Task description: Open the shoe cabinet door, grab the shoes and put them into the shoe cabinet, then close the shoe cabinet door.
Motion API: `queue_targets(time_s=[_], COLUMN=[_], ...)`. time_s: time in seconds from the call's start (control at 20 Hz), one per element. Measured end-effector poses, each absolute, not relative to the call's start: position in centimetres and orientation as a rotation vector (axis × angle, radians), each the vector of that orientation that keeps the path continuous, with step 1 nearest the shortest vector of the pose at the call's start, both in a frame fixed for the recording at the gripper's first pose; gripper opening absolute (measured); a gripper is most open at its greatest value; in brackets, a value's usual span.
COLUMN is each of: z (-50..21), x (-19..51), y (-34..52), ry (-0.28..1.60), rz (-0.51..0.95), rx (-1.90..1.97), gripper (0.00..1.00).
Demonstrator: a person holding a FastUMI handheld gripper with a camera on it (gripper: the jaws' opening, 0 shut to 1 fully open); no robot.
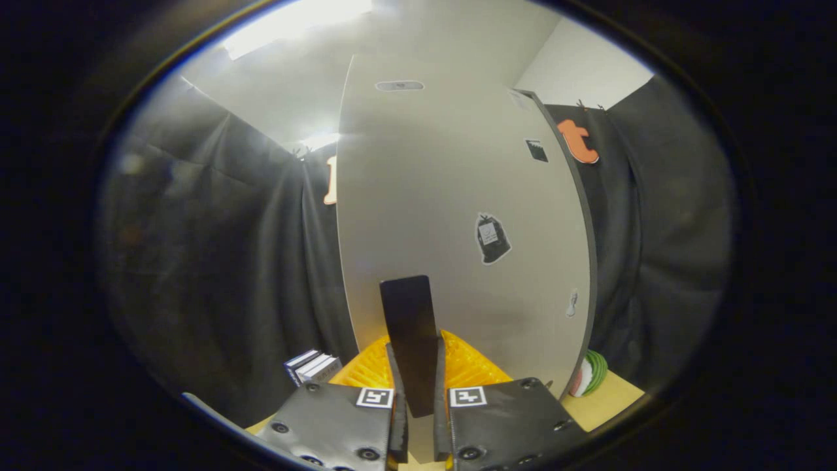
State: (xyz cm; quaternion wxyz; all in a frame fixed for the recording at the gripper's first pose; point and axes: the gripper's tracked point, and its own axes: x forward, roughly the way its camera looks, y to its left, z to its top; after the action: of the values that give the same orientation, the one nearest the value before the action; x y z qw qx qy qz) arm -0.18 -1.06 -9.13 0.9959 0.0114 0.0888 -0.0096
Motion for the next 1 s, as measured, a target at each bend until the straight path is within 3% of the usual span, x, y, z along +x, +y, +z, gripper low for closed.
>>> queue_targets(time_s=[1.0], z=[-5.7], x=[-9.7], y=[-10.5], ry=[0.167], rz=[0.056], rx=[0.038], gripper=[0.16])
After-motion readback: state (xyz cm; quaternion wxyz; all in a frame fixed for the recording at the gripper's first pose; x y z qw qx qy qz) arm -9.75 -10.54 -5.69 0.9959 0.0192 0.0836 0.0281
